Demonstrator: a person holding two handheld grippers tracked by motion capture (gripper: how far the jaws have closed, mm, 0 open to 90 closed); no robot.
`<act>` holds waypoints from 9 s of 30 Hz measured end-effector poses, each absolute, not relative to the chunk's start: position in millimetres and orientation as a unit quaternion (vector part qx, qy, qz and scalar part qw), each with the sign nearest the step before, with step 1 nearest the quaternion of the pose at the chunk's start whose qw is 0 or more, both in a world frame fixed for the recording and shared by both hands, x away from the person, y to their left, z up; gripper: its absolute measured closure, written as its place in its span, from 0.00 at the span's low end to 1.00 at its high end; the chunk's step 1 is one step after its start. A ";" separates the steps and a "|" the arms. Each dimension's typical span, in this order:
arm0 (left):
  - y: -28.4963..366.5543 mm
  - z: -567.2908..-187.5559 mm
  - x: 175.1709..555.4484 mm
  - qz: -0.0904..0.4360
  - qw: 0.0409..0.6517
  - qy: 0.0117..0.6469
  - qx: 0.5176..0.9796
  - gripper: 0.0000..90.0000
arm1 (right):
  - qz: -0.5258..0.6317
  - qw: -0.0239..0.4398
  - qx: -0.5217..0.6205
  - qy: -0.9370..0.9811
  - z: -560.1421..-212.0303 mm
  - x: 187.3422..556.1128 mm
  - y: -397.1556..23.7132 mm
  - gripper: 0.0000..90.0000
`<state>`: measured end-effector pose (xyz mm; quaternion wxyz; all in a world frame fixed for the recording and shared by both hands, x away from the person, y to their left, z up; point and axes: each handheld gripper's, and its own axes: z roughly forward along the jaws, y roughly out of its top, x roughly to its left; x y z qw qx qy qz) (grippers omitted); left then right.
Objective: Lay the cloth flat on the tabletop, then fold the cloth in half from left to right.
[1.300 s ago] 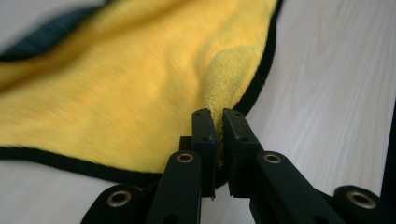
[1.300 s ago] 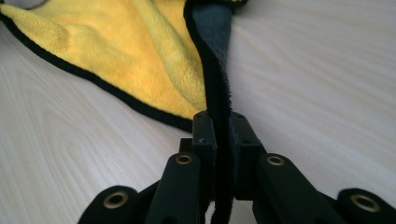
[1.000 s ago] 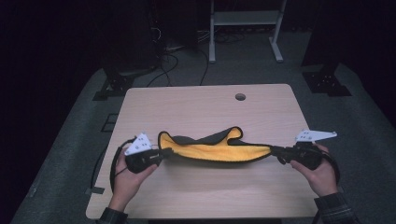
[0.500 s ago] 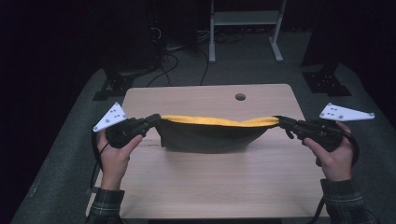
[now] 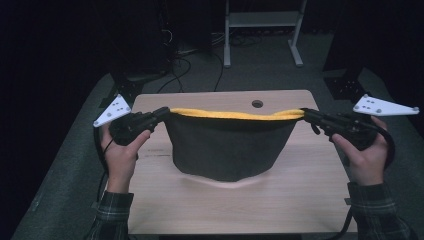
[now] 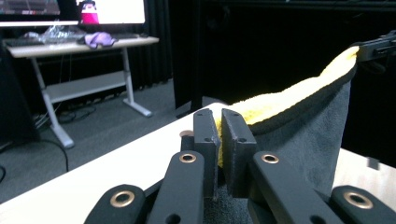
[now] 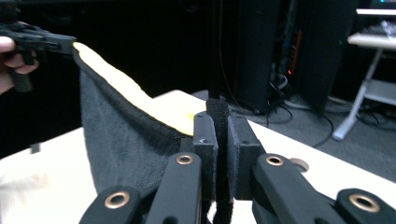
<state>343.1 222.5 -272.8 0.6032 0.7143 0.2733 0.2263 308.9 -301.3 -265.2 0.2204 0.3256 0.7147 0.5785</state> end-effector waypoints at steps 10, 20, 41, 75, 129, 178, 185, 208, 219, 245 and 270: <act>215.1 -278.6 364.6 0.237 0.603 0.271 0.712 0.94 | 0.581 0.241 0.332 0.702 -269.0 330.1 -301.9 0.92; 217.1 -365.9 333.6 0.167 0.539 0.292 0.772 0.94 | 0.519 0.164 0.358 0.759 -364.0 300.0 -301.2 0.92; 227.0 -444.6 259.8 0.052 0.465 0.299 0.832 0.80 | 0.449 0.077 0.374 0.808 -440.2 245.9 -309.0 0.76; 191.7 -468.1 331.3 0.139 0.339 0.328 0.870 0.52 | 0.402 0.142 0.369 0.826 -455.6 310.6 -274.4 0.56; 206.1 -474.6 329.3 0.166 0.359 0.400 0.827 0.51 | 0.353 0.204 0.469 0.783 -486.3 331.6 -331.1 0.22; 160.6 -436.1 340.1 0.070 0.513 0.350 0.781 0.94 | 0.352 0.203 0.470 0.783 -486.2 330.0 -330.5 0.22; 133.6 -431.0 347.7 0.056 0.528 0.334 0.779 0.94 | 0.352 0.203 0.470 0.783 -486.2 329.8 -330.5 0.22; 44.3 -427.9 366.1 0.007 0.546 0.282 0.789 0.95 | 0.352 0.201 0.468 0.785 -486.2 329.7 -330.3 0.21; 1.9 -434.9 373.5 -0.019 0.549 0.271 0.791 0.95 | 0.352 0.202 0.468 0.785 -486.3 329.7 -330.4 0.21; -80.4 -471.9 387.0 -0.034 0.487 0.257 0.834 0.94 | 0.353 0.201 0.466 0.786 -486.3 330.3 -330.6 0.21; 11.7 -439.5 373.4 0.047 0.487 0.273 0.828 0.58 | 0.353 0.201 0.465 0.787 -486.4 330.1 -330.5 0.20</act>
